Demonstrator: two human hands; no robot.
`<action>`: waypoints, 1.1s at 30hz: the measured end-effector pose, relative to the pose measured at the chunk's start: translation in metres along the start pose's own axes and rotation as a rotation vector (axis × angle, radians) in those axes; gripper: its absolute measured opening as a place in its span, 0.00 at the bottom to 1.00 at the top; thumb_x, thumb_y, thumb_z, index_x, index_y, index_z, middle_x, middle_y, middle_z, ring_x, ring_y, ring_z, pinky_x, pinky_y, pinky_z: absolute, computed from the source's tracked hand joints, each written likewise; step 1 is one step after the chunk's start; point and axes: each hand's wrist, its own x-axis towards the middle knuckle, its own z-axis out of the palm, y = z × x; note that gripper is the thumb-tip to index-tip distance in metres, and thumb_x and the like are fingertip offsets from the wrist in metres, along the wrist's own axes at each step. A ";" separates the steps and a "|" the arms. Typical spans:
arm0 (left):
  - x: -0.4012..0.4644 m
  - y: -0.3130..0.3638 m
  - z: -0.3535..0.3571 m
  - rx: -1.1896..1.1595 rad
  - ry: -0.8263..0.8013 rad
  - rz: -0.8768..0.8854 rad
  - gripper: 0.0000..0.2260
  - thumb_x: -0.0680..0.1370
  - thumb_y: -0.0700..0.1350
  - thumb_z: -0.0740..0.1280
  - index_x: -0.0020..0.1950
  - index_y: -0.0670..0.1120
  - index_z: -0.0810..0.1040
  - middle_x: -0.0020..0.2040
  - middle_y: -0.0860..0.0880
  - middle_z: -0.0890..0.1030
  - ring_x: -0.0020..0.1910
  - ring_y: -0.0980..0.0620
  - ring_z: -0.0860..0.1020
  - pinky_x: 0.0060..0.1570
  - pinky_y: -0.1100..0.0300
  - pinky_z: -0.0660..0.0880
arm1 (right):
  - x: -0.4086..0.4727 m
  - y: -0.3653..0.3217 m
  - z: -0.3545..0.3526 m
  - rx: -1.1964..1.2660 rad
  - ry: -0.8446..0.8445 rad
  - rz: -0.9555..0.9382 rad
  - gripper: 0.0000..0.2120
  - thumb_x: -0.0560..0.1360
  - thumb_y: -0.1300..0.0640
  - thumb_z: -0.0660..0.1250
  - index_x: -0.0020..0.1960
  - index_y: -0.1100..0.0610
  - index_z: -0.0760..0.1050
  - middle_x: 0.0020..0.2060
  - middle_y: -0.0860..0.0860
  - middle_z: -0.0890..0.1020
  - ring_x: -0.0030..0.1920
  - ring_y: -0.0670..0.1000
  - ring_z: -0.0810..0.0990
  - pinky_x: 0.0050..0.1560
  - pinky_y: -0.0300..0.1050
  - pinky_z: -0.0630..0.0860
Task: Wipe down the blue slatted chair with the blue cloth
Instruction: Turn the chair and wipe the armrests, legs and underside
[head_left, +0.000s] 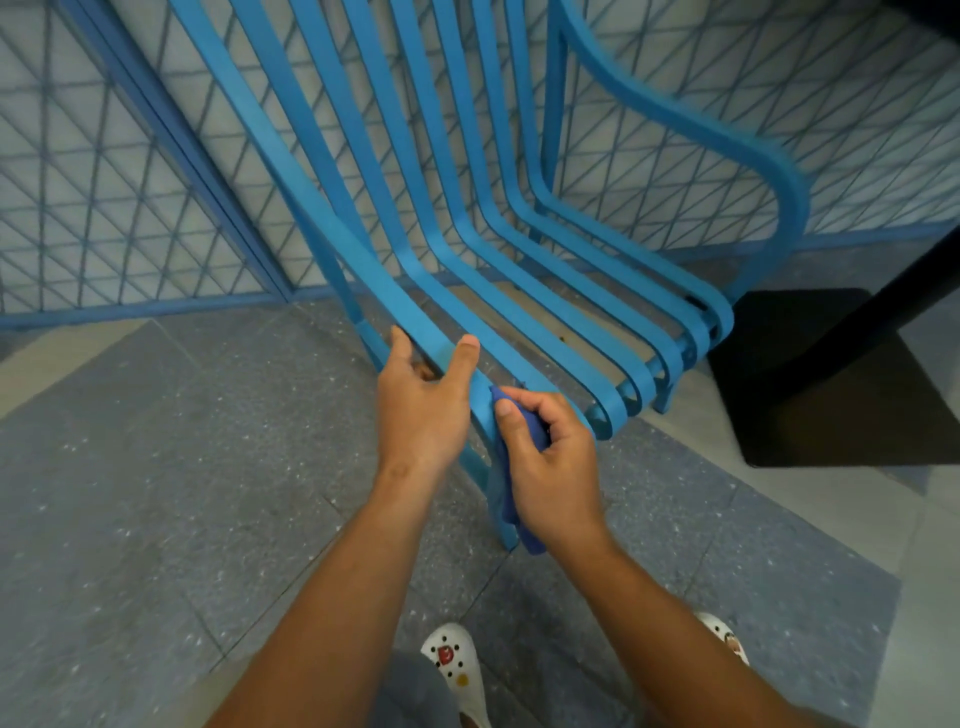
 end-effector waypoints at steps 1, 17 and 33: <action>0.001 0.001 0.000 -0.032 0.010 -0.029 0.10 0.78 0.50 0.70 0.59 0.51 0.79 0.47 0.51 0.87 0.48 0.49 0.86 0.54 0.43 0.82 | 0.001 0.000 0.001 0.003 -0.003 0.003 0.07 0.80 0.53 0.68 0.55 0.51 0.83 0.51 0.46 0.84 0.55 0.44 0.81 0.57 0.39 0.77; 0.031 0.007 -0.033 0.014 0.023 -0.081 0.19 0.74 0.55 0.68 0.66 0.60 0.75 0.49 0.55 0.86 0.48 0.51 0.86 0.54 0.43 0.82 | 0.047 -0.030 0.036 0.015 -0.197 -0.011 0.05 0.80 0.56 0.69 0.50 0.51 0.84 0.44 0.42 0.86 0.48 0.39 0.83 0.50 0.32 0.76; 0.033 0.009 -0.071 0.155 -0.115 -0.023 0.21 0.79 0.36 0.67 0.66 0.57 0.75 0.50 0.50 0.87 0.45 0.47 0.86 0.47 0.44 0.84 | 0.087 -0.050 0.031 -0.079 -0.211 -0.065 0.06 0.81 0.52 0.66 0.54 0.48 0.83 0.49 0.39 0.84 0.52 0.36 0.81 0.52 0.31 0.76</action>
